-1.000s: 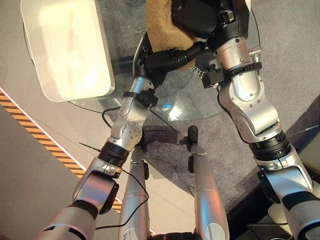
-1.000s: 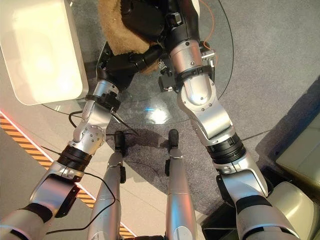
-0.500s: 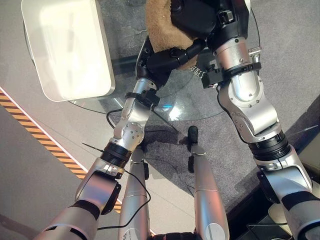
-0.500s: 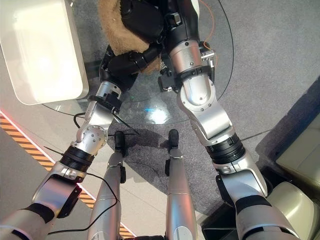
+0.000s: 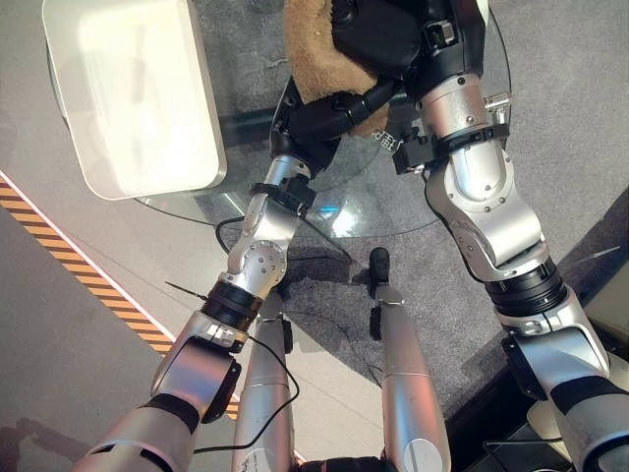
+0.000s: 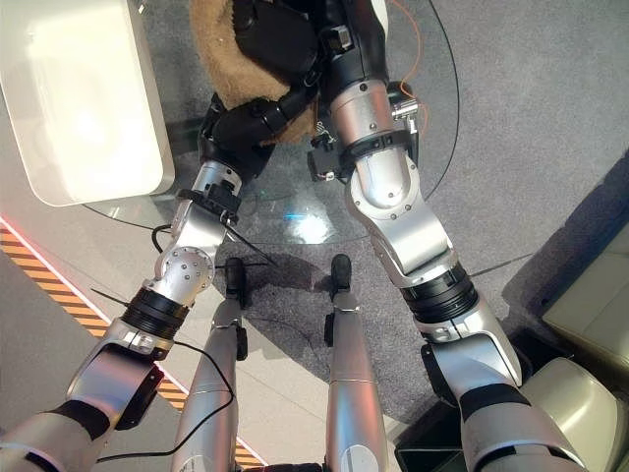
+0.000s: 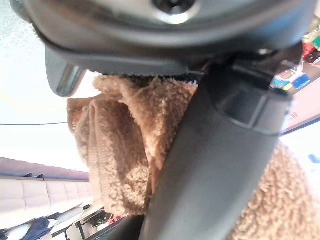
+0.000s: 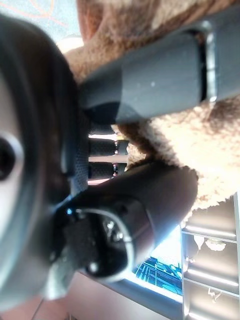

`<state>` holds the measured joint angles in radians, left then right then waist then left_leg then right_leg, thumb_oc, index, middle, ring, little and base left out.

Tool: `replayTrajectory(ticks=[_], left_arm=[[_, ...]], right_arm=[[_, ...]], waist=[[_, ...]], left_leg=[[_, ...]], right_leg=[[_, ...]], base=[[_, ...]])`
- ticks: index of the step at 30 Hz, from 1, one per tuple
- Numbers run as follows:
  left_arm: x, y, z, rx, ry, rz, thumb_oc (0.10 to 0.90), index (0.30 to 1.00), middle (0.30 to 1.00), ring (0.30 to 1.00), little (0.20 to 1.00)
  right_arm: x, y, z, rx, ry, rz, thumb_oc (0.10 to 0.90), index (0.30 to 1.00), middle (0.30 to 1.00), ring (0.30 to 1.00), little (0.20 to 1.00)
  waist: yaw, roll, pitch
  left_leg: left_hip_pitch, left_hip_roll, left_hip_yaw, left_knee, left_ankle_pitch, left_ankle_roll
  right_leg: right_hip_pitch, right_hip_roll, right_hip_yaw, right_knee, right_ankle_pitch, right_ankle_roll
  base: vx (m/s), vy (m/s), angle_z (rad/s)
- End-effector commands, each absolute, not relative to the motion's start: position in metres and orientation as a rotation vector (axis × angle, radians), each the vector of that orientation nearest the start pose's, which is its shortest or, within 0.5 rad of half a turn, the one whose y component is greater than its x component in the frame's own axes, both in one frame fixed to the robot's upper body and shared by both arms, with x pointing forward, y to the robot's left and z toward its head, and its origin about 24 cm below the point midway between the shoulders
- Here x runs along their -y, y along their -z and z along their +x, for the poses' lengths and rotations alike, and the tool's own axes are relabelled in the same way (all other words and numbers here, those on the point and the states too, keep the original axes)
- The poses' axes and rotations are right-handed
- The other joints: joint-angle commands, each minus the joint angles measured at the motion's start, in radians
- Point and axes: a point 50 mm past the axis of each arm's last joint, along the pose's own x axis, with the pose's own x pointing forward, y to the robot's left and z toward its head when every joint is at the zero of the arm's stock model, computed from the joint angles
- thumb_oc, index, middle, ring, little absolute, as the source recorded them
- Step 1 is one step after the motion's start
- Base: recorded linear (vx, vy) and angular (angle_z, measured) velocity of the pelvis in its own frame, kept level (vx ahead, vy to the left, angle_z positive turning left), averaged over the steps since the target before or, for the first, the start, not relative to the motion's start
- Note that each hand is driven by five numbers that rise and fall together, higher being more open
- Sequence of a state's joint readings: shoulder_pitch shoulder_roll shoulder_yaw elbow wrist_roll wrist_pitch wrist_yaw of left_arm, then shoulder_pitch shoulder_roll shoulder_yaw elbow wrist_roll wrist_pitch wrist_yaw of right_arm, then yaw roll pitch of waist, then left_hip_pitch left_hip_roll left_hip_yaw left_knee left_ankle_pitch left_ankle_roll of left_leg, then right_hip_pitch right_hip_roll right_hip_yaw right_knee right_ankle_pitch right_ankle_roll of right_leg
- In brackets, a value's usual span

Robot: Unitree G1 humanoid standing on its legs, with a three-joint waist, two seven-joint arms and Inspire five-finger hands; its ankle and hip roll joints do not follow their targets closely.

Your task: Wipe the table with a cloth and put it in the basket.

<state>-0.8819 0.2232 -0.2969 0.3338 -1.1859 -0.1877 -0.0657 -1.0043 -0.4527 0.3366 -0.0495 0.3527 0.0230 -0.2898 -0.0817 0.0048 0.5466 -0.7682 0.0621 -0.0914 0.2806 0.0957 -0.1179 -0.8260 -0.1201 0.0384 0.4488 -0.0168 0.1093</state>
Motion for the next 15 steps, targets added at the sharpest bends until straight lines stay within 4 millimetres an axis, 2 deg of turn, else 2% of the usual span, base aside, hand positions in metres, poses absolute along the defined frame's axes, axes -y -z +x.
replayTrajectory(ticks=[1,15], left_arm=[[-0.0701,-0.3102,0.3262,0.763,0.811,-0.850,0.100,0.300,0.300,0.300,0.200],[-0.0731,-0.3100,0.3271,0.773,0.782,-0.847,0.100,0.300,0.300,0.300,0.200]], right_arm=[[0.0752,-0.3895,0.2492,1.277,-0.336,0.029,0.800,0.900,0.900,0.900,0.900],[0.0776,-0.3893,0.2495,1.275,-0.326,0.041,0.800,0.900,0.900,0.900,0.900]], waist=[[0.020,-0.045,-0.027],[0.019,-0.044,-0.027]], left_leg=[[0.047,-0.086,0.098,0.017,-0.059,0.092],[0.040,-0.087,0.096,0.023,-0.060,0.091]], right_leg=[[0.092,0.117,-0.053,-0.105,-0.001,-0.070],[0.088,0.117,-0.053,-0.103,-0.001,-0.070]], base=[[0.00,0.000,0.00],[0.00,0.000,0.00]])
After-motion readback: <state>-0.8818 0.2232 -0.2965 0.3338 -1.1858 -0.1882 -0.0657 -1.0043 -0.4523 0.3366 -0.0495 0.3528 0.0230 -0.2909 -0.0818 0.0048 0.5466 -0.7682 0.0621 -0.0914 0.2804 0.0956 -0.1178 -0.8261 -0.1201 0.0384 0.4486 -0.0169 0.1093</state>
